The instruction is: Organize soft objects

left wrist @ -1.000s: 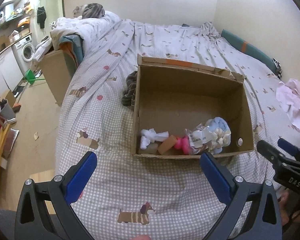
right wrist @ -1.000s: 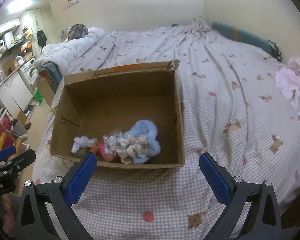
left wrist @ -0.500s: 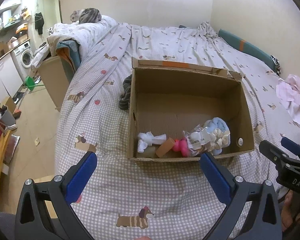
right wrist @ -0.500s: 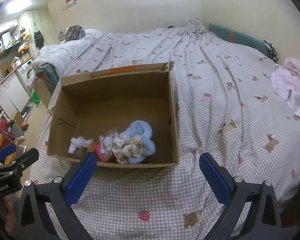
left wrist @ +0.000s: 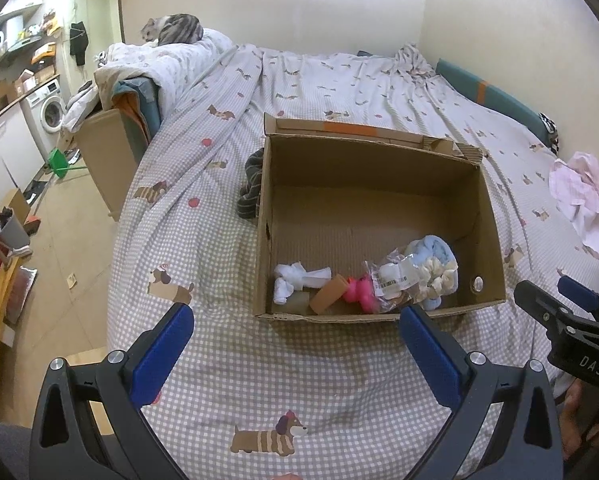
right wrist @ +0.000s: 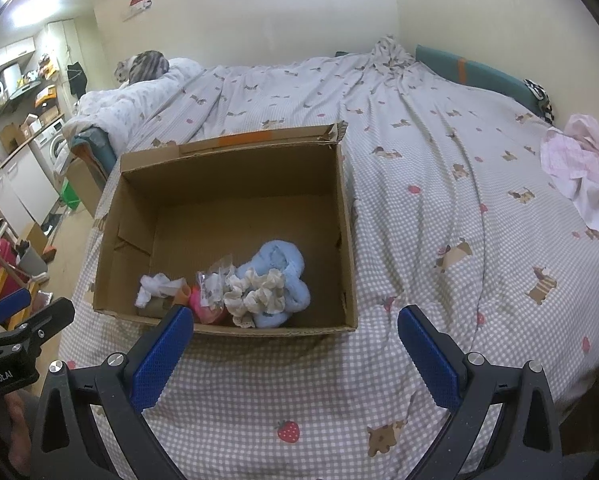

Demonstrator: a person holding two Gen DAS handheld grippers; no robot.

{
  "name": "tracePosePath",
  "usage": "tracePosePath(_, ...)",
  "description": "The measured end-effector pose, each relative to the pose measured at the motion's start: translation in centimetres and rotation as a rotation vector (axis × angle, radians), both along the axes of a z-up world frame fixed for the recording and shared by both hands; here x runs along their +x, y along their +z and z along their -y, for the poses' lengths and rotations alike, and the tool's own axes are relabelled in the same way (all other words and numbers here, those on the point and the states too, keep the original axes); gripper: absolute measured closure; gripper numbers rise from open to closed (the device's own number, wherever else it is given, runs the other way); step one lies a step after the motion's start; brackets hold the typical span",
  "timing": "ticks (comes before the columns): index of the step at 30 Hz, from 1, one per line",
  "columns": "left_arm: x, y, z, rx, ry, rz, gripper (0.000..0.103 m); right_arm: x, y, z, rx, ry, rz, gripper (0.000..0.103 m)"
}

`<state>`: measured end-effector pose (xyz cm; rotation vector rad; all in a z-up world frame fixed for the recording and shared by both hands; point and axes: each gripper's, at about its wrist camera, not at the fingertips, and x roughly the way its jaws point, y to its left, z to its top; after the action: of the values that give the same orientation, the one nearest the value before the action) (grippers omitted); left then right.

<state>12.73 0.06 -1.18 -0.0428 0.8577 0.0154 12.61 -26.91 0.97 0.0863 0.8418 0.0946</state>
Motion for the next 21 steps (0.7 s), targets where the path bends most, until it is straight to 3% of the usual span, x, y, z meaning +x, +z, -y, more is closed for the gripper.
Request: tracePosePath(21,0.25,-0.04,0.11,-0.022,0.005,0.005,0.000,0.01,-0.05,-0.44,-0.001,0.013,0.013,0.000)
